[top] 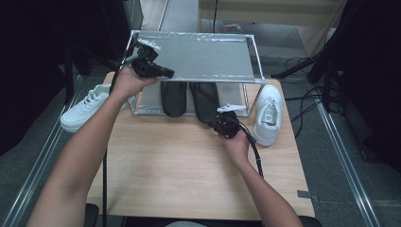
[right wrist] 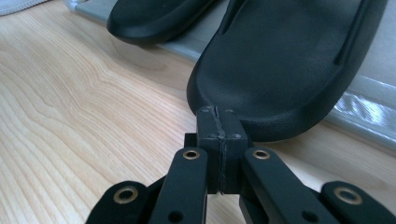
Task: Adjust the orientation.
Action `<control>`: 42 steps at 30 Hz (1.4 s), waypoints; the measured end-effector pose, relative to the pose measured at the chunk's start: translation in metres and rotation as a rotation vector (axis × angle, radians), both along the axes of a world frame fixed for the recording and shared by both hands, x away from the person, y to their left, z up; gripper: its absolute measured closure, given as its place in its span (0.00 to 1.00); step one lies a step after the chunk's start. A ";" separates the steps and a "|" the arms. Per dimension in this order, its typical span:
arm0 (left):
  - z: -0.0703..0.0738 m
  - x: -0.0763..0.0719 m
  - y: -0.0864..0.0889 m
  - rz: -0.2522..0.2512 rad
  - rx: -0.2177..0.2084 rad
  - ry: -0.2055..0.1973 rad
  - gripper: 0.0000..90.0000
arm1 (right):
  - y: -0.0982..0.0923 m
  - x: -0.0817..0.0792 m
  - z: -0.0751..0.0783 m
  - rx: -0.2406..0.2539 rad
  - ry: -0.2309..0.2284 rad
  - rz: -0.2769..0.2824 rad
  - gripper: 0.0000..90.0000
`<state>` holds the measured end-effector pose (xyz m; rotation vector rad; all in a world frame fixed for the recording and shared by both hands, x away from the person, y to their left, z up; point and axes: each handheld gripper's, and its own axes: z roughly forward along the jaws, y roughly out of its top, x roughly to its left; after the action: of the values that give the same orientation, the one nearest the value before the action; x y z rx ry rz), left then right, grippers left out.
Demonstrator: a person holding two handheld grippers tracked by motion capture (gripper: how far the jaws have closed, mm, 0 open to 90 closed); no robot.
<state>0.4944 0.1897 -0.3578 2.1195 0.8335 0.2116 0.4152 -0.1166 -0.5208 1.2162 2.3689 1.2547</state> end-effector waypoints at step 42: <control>0.000 0.000 0.000 -0.004 0.003 -0.003 0.99 | 0.003 0.031 -0.002 -0.004 0.000 -0.107 1.00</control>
<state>0.4941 0.1901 -0.3579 2.1233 0.8273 0.2143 0.4460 -0.1136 -0.5228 1.3226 2.2726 1.2166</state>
